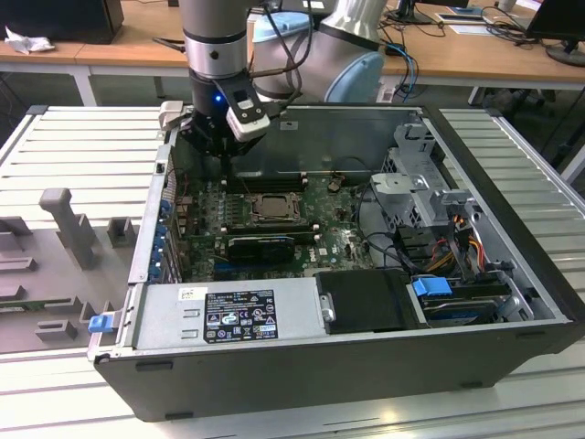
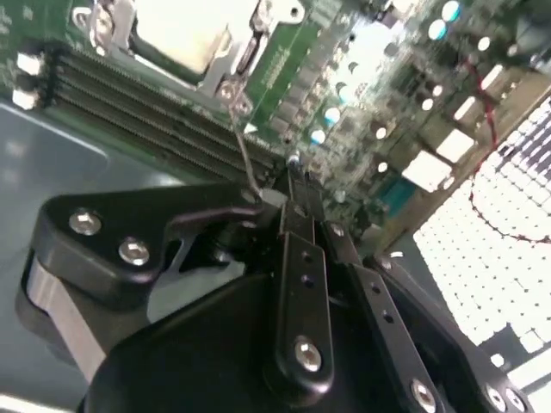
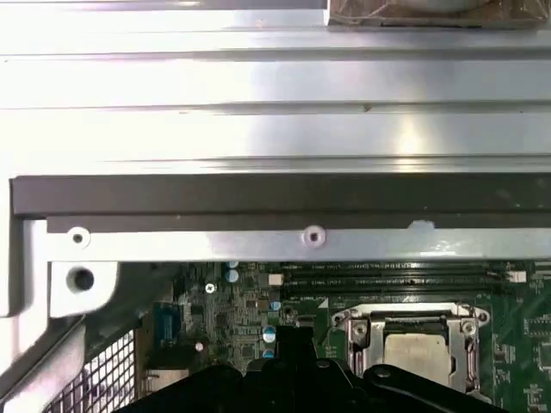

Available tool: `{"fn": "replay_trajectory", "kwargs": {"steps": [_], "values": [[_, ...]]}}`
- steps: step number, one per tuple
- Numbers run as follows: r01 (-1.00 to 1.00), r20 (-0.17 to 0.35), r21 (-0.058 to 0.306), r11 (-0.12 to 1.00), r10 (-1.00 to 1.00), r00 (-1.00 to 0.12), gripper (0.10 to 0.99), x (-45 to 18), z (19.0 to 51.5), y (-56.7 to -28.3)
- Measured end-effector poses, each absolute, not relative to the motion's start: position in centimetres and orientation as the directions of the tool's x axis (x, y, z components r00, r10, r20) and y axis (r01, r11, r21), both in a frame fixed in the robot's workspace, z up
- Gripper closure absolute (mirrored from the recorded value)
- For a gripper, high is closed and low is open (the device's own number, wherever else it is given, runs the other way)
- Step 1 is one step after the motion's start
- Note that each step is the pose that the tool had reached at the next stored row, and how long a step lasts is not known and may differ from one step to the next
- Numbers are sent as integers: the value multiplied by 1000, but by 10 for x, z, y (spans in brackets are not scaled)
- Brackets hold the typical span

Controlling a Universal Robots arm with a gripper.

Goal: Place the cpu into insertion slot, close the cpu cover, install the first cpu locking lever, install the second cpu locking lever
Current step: 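Install the first cpu locking lever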

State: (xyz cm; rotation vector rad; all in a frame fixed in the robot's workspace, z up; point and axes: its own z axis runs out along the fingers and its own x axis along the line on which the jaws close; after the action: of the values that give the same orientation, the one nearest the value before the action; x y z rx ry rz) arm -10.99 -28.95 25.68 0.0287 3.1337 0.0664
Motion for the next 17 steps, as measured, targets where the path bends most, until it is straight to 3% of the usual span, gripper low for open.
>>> {"fn": "replay_trajectory", "kwargs": {"steps": [8, 13, 17], "values": [[18, -7, 42, 999, 18, -1000, 980, -53, 244, -290], [14, -47, 42, 999, 16, -999, 980, -51, 243, -288], [5, -50, 42, 999, 8, -999, 980, -51, 238, -280]]}}
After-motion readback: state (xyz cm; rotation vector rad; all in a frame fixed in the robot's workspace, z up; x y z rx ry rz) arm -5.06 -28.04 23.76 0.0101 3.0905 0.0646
